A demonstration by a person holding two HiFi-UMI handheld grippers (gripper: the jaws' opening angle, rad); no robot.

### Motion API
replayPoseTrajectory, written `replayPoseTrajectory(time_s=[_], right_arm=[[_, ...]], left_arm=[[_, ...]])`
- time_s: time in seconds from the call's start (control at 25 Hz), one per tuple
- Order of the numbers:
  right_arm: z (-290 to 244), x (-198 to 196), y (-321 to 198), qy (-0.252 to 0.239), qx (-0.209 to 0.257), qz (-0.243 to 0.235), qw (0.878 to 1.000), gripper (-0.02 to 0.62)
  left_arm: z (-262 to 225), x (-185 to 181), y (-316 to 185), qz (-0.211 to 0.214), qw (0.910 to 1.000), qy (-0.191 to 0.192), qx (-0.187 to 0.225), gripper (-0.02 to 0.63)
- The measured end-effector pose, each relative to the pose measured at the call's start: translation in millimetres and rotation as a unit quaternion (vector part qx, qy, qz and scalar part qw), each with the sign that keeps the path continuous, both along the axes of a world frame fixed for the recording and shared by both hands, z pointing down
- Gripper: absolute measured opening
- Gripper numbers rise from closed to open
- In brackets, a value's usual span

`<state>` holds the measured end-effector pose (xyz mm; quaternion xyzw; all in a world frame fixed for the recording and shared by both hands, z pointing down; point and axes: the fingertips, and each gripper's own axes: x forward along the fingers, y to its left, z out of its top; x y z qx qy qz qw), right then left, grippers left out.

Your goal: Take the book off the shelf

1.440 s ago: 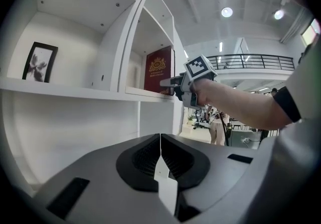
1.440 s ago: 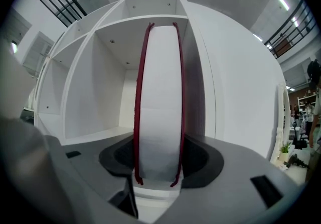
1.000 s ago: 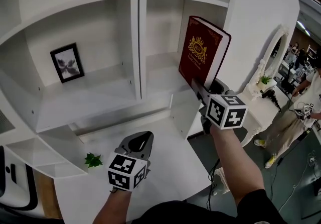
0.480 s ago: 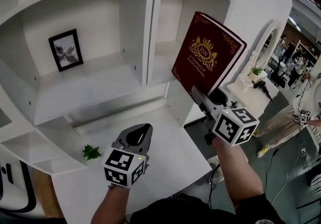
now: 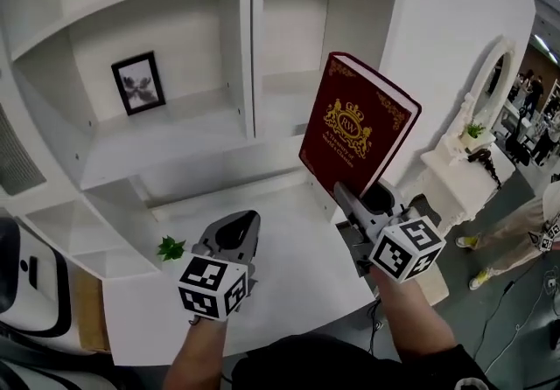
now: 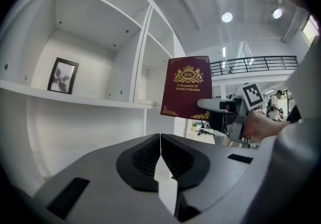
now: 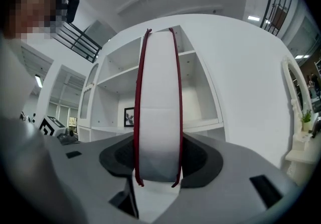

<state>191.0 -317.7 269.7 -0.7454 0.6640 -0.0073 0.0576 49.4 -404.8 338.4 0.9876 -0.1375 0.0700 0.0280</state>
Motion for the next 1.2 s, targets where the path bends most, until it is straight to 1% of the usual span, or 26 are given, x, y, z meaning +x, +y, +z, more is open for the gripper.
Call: replayPoseTrajectory(time_s=[0.12,0.28,0.52,0.68,0.8,0.92,1.0,1.08,1.2], right_arm=[[28,2,20,-0.014,-0.016,-0.023,0.999,0.229],[60,10,51,-0.016,-0.031,-0.046,0.998,0.229],[107,18,97,-0.037,-0.049,-0.078,0.995,0.227],[143,16,116,-0.075,-0.063,-0.100,0.990,0.227],[161,5,121,-0.090,-0.072,-0.119,0.986,0.225],[168,-12,125,-0.088,-0.076,-0.136,0.984,0.225],[169,-22,124,-0.085,-0.076,-0.143,0.983,0.225],[170,-36,119,-0.081,-0.077,-0.149,0.982,0.225],[174,-63,103,-0.075,-0.089,-0.164,0.979,0.225]], left_arm=[[8,14,21,-0.010,0.9999,0.001,-0.009,0.011],[25,35,57,-0.019,0.9998,0.000,-0.010,0.011],[61,62,106,-0.032,0.9985,-0.033,-0.031,0.011],[79,68,131,-0.036,0.9970,-0.054,-0.043,0.011],[88,58,138,-0.047,0.9955,-0.067,-0.047,0.011],[92,42,137,-0.058,0.9947,-0.070,-0.049,0.011],[93,30,132,-0.064,0.9947,-0.069,-0.042,0.011],[95,11,124,-0.074,0.9943,-0.068,-0.036,0.011],[98,-30,109,-0.100,0.9923,-0.064,-0.036,0.011]])
